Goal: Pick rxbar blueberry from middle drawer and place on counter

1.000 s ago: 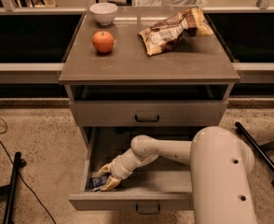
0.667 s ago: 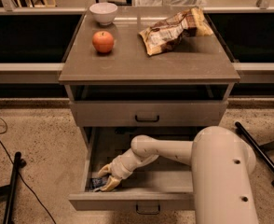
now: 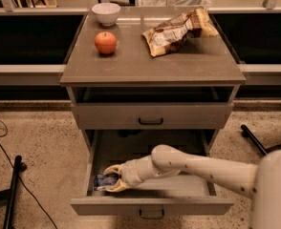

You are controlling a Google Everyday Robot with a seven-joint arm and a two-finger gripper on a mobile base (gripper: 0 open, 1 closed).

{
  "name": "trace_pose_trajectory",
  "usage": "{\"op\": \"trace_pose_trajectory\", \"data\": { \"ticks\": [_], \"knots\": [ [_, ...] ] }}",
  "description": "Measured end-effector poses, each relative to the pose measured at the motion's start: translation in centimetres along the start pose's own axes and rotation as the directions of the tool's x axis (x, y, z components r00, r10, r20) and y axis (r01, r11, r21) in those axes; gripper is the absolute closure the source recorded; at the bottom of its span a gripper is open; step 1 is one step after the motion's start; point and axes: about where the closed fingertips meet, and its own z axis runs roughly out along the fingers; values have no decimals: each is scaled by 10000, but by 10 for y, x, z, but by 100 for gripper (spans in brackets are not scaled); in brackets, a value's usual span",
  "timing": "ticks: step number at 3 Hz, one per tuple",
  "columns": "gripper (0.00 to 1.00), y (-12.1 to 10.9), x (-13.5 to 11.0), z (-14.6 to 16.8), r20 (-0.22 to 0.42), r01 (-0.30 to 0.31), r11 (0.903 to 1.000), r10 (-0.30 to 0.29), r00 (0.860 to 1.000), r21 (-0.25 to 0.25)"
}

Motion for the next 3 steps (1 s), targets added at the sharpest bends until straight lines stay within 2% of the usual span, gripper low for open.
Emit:
{"op": "trace_pose_trajectory", "data": {
  "ticks": [1, 2, 3],
  "knots": [
    [100, 18, -54, -43, 668, 707, 9925, -776, 9948, 1000],
    [100, 23, -66, -114, 1221, 316, 9782, -576, 9908, 2054],
    [100, 5, -40, -219, 1741, -1277, 9490, 792, 9815, 2882]
  ]
}}
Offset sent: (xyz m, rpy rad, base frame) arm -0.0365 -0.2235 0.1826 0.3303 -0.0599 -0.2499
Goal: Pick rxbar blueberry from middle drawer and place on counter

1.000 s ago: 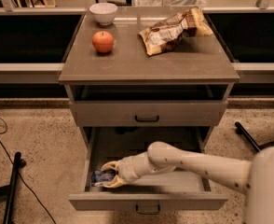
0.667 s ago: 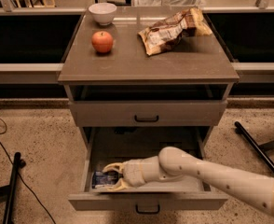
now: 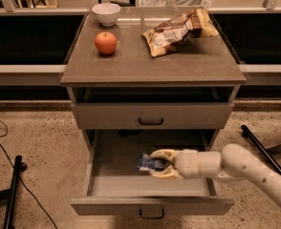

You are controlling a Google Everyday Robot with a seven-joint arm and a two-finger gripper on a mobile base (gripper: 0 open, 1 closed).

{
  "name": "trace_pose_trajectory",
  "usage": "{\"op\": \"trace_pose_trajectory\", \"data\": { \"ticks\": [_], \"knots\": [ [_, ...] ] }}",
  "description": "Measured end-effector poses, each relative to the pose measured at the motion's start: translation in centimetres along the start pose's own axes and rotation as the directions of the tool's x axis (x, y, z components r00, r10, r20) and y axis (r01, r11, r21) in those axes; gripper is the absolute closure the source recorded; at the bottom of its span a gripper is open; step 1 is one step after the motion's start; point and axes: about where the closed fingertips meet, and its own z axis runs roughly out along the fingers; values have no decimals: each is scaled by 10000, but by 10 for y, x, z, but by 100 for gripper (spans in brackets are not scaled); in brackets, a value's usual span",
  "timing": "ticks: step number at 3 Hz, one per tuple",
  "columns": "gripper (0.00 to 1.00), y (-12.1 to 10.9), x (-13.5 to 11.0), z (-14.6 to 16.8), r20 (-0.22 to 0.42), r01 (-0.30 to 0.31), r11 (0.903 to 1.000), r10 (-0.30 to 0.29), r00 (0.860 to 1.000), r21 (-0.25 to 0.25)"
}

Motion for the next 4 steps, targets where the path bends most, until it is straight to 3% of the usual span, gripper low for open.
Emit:
{"op": "trace_pose_trajectory", "data": {
  "ticks": [1, 2, 3, 4],
  "knots": [
    [100, -41, 20, -105, 79, -2024, 9750, 2025, 9793, 919],
    [100, -43, 18, -103, 82, -1921, 9772, 1921, 9813, 909],
    [100, -71, -22, -102, -469, -1442, 9822, 1507, 9875, 1204],
    [100, -131, -101, -118, -1759, -677, 9877, 923, 9801, 1413]
  ]
}}
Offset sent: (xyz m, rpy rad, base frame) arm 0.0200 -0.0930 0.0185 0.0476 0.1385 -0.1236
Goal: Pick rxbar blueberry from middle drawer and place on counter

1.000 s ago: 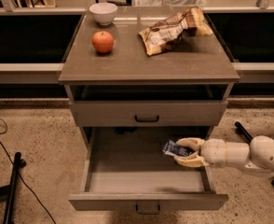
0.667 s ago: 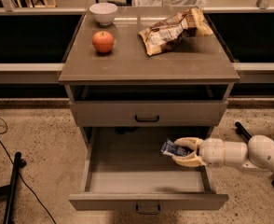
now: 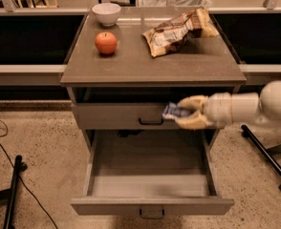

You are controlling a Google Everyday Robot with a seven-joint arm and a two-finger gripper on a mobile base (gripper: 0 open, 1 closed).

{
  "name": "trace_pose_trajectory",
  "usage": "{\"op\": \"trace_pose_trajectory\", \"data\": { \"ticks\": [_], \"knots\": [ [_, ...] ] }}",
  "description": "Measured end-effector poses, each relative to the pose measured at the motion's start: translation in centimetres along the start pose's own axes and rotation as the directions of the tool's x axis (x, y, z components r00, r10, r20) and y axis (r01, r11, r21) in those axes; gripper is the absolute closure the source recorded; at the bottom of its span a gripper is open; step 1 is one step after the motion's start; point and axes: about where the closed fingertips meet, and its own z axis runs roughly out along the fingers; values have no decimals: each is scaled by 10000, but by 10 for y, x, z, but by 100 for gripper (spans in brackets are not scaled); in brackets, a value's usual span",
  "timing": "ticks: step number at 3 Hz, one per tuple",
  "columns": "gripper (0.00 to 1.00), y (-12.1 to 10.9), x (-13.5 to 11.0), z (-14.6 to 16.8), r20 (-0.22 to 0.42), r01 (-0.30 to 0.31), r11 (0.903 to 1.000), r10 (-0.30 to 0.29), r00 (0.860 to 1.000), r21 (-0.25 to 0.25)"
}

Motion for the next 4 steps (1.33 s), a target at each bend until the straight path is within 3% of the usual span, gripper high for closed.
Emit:
{"op": "trace_pose_trajectory", "data": {
  "ticks": [1, 2, 3, 4],
  "knots": [
    [100, -50, -77, -26, -1381, 397, 9991, -417, 9895, -171],
    [100, -83, -112, -36, -2579, -187, 9982, 33, 9662, -572],
    [76, -143, -125, -53, -3648, -1432, 9879, 1550, 9181, 592],
    [44, -181, -120, -64, -2670, -2102, 9540, 2641, 9268, 2138]
  ]
}}
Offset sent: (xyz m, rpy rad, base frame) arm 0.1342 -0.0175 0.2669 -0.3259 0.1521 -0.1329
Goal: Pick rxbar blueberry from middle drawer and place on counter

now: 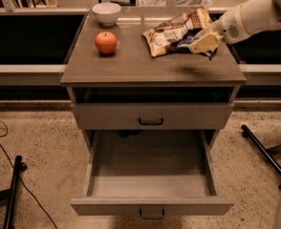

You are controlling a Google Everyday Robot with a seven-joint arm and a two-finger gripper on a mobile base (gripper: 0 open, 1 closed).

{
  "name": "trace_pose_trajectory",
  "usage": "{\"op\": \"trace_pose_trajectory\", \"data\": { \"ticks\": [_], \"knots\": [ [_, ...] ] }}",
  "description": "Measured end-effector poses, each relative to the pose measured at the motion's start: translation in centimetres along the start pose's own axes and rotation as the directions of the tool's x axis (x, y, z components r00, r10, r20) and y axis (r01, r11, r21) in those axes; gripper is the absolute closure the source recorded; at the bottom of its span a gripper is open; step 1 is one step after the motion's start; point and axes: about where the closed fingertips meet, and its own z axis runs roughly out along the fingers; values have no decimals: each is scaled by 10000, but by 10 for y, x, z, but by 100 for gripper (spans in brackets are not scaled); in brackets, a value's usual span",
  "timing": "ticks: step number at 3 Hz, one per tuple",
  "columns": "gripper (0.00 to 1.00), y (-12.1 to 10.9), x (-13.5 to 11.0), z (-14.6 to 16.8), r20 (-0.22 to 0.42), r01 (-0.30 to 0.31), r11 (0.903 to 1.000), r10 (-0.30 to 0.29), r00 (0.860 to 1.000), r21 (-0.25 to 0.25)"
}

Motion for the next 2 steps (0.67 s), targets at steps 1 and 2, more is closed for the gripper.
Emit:
{"op": "trace_pose_trajectory", "data": {
  "ticks": [1, 2],
  "knots": [
    [21, -9, 6, 13, 686, -76, 9992, 49, 9976, 398],
    [0, -6, 30, 34, 810, -419, 9991, 412, 9959, 68]
  ]
}}
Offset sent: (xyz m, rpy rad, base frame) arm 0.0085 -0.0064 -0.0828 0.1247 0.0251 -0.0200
